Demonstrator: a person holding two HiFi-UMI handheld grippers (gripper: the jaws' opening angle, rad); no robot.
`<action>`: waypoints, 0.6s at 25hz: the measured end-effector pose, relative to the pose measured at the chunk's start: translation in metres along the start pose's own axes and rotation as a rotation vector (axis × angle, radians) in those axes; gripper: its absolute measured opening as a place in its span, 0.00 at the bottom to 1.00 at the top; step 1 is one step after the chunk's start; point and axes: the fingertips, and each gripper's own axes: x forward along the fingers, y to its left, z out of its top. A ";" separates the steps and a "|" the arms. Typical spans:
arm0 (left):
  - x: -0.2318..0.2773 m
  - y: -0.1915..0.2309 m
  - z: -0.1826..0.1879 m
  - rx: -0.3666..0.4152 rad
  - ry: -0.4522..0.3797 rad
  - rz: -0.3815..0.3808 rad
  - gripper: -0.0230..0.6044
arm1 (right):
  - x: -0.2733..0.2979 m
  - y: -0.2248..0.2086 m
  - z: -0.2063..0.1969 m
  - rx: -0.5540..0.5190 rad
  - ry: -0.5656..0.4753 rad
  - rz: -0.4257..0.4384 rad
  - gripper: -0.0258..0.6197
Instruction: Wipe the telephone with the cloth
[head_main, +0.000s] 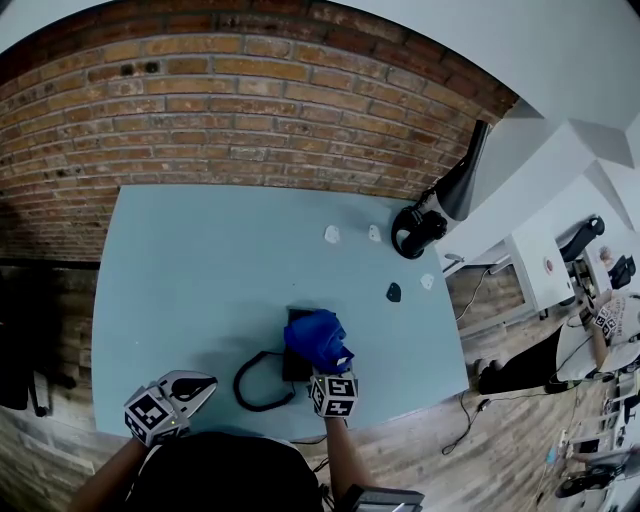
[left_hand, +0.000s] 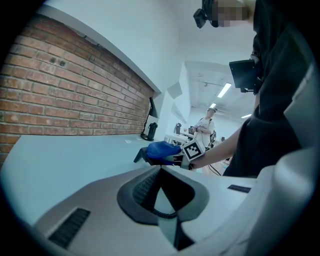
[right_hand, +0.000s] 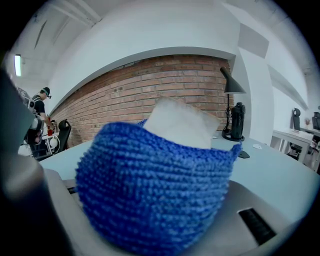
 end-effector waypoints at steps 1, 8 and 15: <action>0.000 0.000 0.000 -0.001 -0.001 0.000 0.07 | -0.001 0.000 -0.001 0.002 -0.001 -0.001 0.24; 0.000 0.001 -0.002 -0.003 0.000 0.002 0.07 | -0.009 0.004 -0.010 0.002 0.011 -0.004 0.24; 0.002 -0.002 -0.005 -0.009 0.002 -0.002 0.07 | -0.019 0.008 -0.022 0.007 0.024 -0.005 0.24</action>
